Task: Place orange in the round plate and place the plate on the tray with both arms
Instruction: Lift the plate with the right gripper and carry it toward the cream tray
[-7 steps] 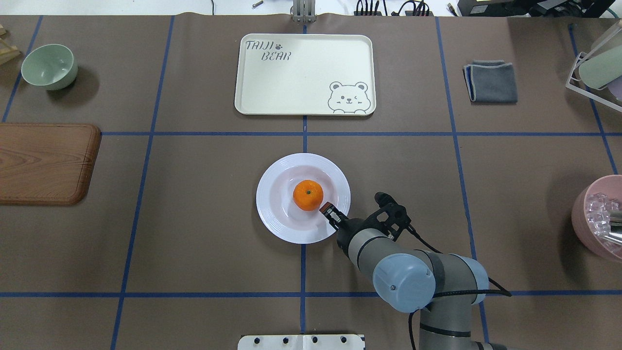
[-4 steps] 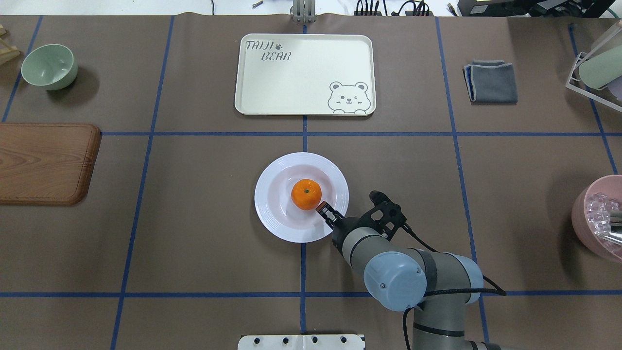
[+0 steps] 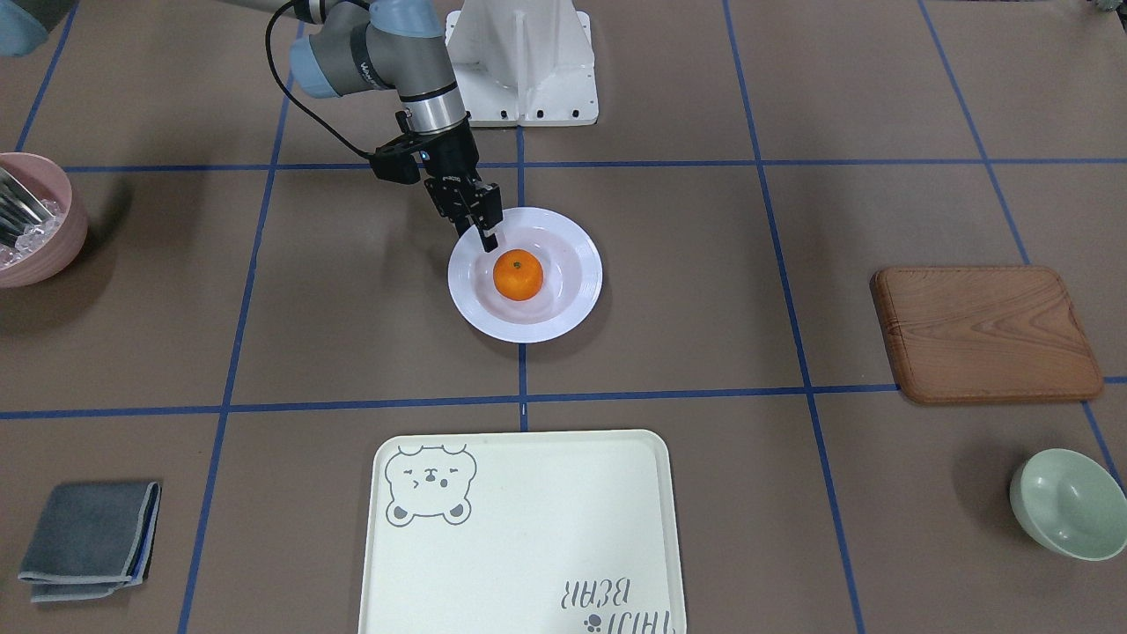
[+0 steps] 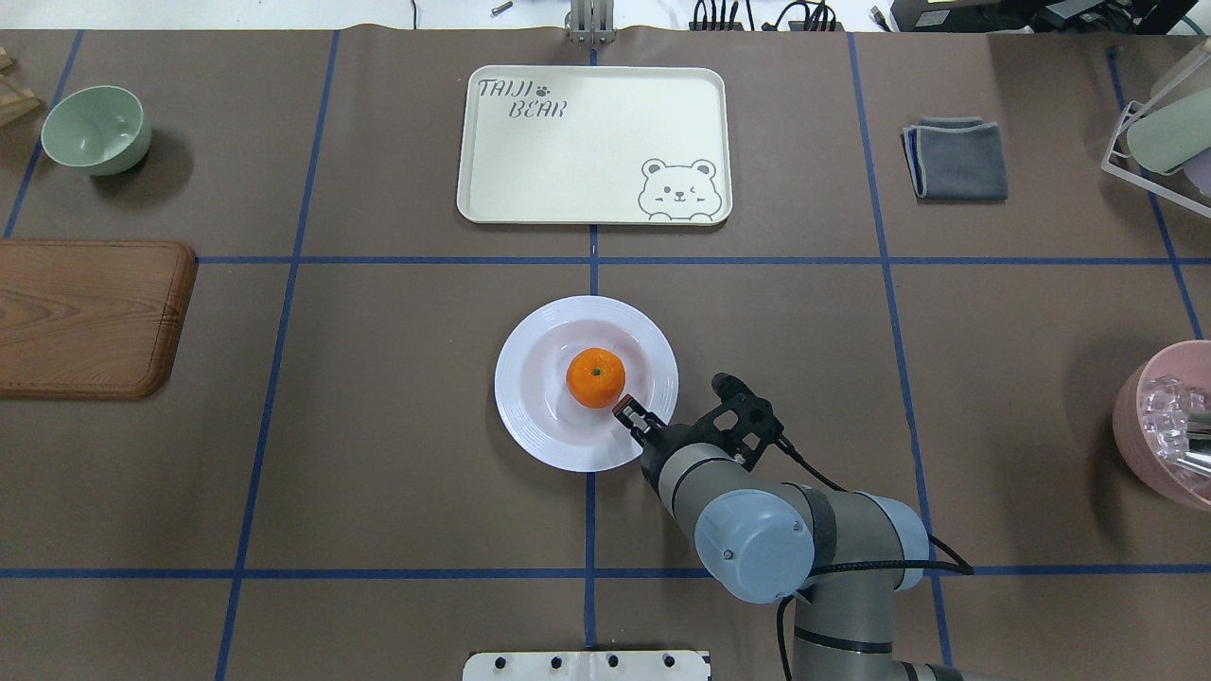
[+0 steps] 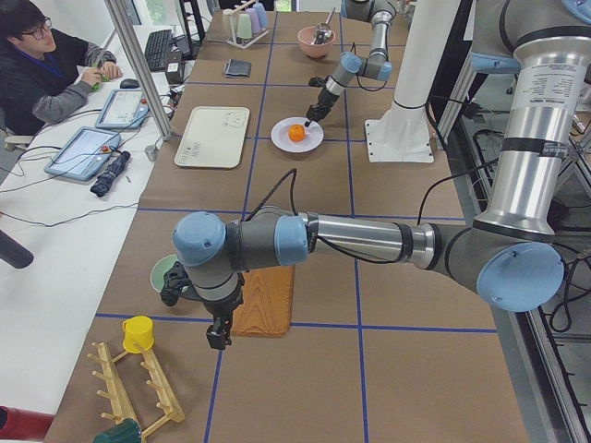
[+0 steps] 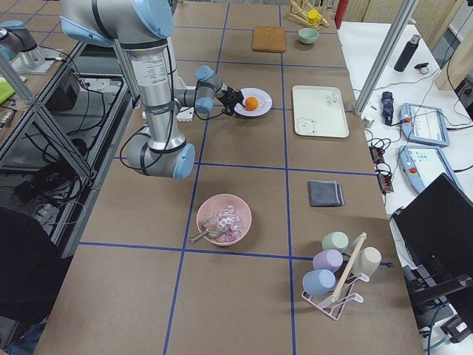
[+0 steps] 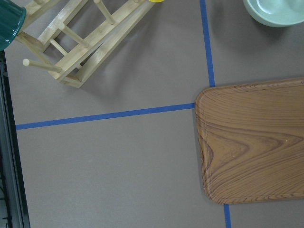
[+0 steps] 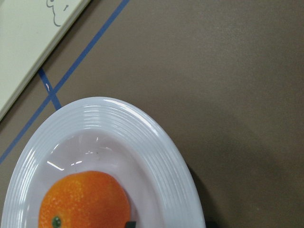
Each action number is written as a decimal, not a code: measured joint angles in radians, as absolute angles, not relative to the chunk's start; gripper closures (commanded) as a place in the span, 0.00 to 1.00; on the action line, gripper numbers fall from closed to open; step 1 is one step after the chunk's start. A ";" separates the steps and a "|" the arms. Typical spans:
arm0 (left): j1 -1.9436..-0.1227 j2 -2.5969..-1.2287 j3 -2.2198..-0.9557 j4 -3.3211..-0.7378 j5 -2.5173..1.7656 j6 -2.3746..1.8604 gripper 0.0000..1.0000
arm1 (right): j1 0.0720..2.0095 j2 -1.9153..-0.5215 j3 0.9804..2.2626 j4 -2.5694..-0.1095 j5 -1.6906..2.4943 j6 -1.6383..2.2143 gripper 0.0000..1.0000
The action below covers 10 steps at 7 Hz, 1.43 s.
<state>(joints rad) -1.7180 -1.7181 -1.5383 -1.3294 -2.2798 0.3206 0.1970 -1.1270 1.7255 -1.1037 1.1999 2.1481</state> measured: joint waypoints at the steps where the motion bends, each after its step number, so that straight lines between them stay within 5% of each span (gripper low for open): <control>1: -1.718 -1.718 -1.538 -1.330 -2.280 0.321 0.01 | 0.197 -1.125 1.724 -1.103 1.201 2.148 1.00; 10: -1.718 -1.710 -1.546 -1.331 -2.281 0.322 0.01 | 0.222 -1.156 1.821 -1.090 1.145 2.198 1.00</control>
